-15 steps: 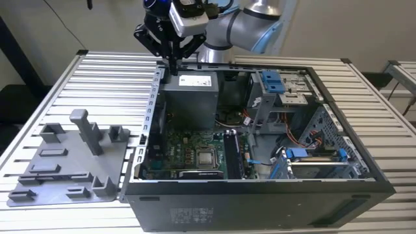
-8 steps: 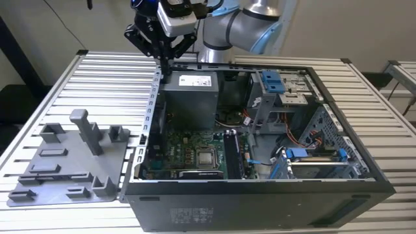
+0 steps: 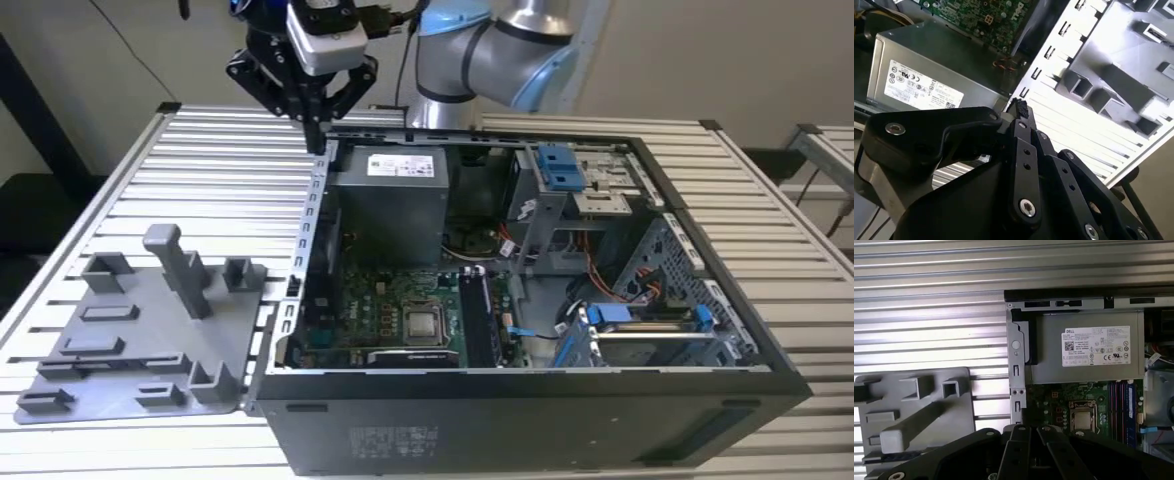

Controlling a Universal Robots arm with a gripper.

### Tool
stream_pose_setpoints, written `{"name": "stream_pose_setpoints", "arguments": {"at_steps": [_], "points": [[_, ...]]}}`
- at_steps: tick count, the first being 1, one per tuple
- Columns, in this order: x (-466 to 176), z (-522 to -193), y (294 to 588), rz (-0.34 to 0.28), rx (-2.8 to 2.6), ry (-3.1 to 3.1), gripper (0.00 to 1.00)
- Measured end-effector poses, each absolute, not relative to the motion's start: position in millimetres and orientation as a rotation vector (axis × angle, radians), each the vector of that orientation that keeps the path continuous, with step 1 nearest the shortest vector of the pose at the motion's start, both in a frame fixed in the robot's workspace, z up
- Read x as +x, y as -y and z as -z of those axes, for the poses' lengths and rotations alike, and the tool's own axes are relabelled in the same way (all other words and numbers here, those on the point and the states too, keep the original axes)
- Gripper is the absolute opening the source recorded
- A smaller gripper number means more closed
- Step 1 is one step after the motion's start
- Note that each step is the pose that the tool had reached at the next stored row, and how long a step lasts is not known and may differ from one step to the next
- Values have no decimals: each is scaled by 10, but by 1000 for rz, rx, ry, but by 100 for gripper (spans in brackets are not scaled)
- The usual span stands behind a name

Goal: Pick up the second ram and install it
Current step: 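Reach for the second ram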

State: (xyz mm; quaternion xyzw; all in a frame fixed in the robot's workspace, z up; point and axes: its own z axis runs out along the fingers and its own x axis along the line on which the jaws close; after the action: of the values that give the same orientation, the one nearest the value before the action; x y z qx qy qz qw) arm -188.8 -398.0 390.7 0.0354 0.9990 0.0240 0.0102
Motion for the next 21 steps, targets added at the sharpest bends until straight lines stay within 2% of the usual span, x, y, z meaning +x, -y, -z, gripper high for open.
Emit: {"name": "stream_pose_setpoints", "arguments": {"at_steps": [21], "points": [[-2465,-3902,3976,-74,111,-3118,11]]}}
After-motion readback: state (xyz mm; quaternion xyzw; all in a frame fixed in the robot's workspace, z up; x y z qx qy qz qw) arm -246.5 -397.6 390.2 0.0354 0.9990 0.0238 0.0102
